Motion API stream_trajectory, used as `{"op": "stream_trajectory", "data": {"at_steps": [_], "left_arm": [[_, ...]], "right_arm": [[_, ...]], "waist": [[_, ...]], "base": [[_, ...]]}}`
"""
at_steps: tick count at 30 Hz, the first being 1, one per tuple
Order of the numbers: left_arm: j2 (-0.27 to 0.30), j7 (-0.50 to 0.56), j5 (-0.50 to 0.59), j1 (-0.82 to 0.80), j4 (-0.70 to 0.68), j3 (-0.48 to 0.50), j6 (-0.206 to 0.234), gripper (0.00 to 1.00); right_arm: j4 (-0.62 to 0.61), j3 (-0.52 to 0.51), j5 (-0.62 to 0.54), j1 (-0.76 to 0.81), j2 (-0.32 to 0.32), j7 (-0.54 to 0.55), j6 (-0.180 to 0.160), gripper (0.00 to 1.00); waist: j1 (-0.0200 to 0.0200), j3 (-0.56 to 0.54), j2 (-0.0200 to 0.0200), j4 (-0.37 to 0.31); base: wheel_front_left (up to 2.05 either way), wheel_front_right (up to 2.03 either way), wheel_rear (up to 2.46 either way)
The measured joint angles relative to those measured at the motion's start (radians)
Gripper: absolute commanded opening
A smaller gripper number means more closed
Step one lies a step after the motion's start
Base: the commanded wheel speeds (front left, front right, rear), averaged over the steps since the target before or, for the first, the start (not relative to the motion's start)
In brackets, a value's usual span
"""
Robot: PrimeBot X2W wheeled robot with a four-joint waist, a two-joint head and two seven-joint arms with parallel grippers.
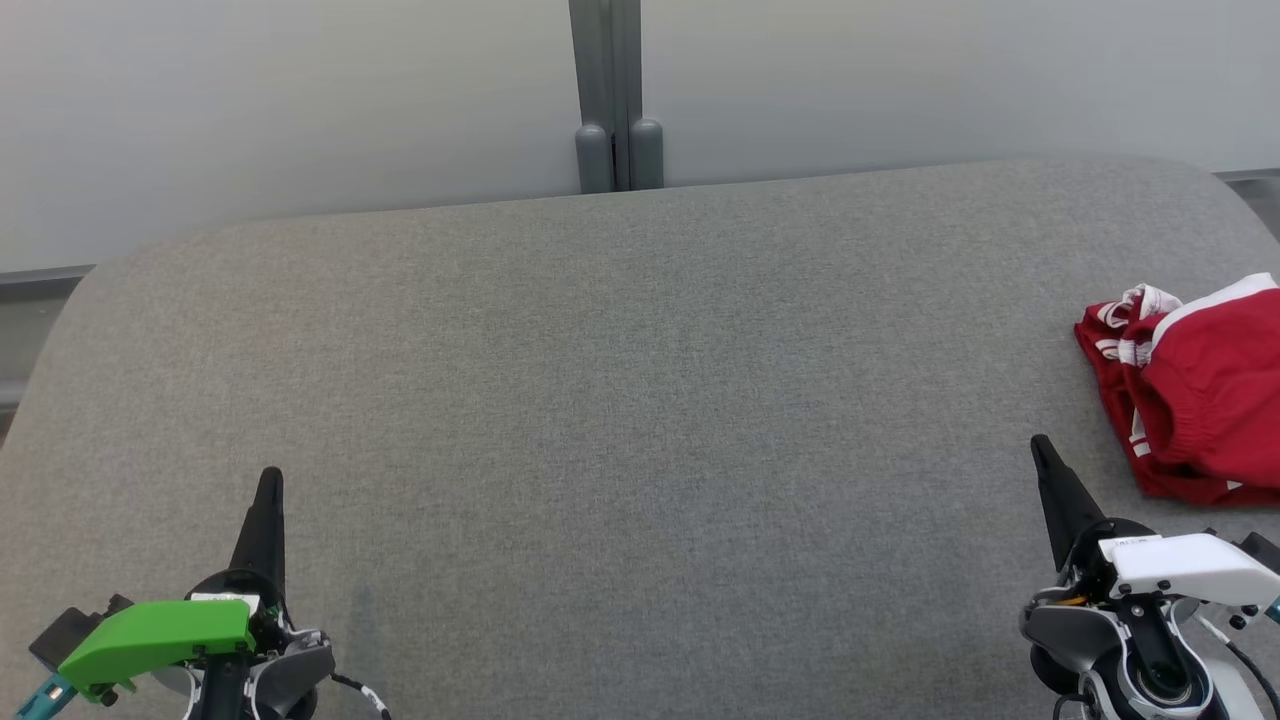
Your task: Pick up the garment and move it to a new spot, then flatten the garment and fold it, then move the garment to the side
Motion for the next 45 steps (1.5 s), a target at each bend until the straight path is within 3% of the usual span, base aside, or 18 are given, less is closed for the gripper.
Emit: {"op": "stream_trajectory", "data": {"at_steps": [11, 45], "left_arm": [[0.0, 0.018, -0.07, -0.01, -0.005, 0.008, 0.0, 0.0], [0.0, 0.018, -0.07, -0.01, -0.006, 0.009, 0.0, 0.0]], "right_arm": [[-0.01, -0.004, 0.074, -0.006, 0.0, 0.018, 0.0, 0.0], [-0.01, -0.005, 0.074, -0.006, 0.0, 0.018, 0.0, 0.0]], "waist": [[0.0, 0.006, 0.0, -0.002], [0.0, 0.006, 0.0, -0.002]], "base": [[0.0, 0.0, 0.0], [0.0, 0.0, 0.0]]}}
